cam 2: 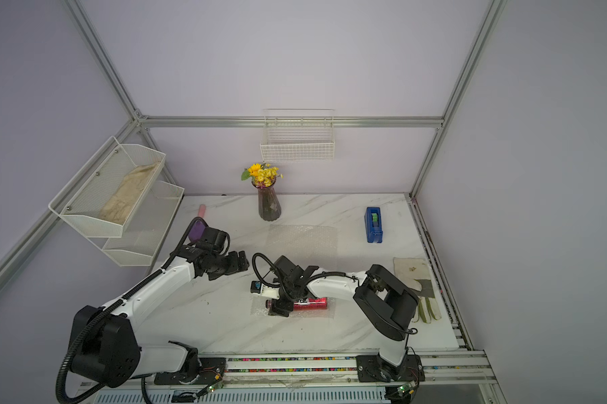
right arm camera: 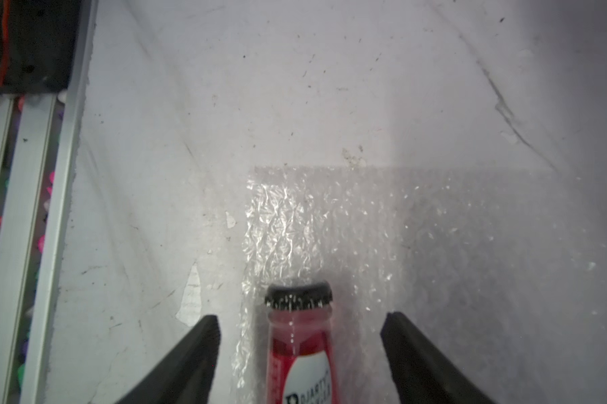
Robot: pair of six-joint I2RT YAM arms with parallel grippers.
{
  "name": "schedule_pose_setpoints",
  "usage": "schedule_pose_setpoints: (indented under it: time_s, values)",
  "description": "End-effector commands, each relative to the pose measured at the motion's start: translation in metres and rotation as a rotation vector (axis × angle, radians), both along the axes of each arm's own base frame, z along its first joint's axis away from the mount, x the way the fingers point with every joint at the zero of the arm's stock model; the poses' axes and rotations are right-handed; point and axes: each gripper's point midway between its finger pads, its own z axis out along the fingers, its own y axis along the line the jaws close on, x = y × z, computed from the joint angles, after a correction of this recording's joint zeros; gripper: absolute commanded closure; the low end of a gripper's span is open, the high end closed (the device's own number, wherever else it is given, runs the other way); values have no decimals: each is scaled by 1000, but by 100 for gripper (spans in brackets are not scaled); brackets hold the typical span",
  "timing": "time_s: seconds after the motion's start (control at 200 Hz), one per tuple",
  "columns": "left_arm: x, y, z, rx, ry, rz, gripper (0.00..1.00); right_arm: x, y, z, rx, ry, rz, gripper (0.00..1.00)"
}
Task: Wrap wine bottles in bubble wrap
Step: Place the wine bottle on the bubble wrap, then wrap the wine bottle in bubble wrap.
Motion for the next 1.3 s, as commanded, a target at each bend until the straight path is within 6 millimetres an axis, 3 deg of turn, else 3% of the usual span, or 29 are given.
schedule_pose_setpoints:
  time_s: [0.0, 0.095, 0.165, 0.22, 0.325, 0.45, 0.585, 0.7, 0.92, 1.185, 1.295]
  values:
    - [20, 4, 62, 35, -193, -52, 1, 16, 19, 81, 234, -75, -40, 3]
    - [23, 3, 96, 55, -299, -99, 0, 26, 7, 130, 352, -130, -100, 3]
    - [21, -4, 118, 86, -380, -186, 0, 44, -23, 164, 442, -145, -230, 3]
    - [17, -16, 134, 133, -450, -274, 0, 73, -64, 190, 524, -157, -413, 3]
    - [4, -48, 148, 248, -553, -501, 0, 116, -157, 219, 636, -225, -783, 3]
    - [-17, -94, 134, 320, -578, -747, 0, 138, -232, 231, 722, -209, -1094, 3]
    - [-45, -137, 94, 494, -610, -988, 0, 159, -289, 202, 735, -107, -1337, 3]
    - [-76, -171, 57, 629, -666, -1200, 0, 169, -307, 179, 726, -13, -1403, 3]
    - [-114, -215, 22, 595, -636, -1395, 0, 183, -313, 158, 675, 17, -1436, 3]
    - [-141, -236, -27, 711, -587, -1575, 0, 189, -312, 150, 649, 21, -1418, 3]
    - [-128, -234, -38, 815, -613, -1543, 0, 191, -310, 151, 656, 20, -1410, 3]
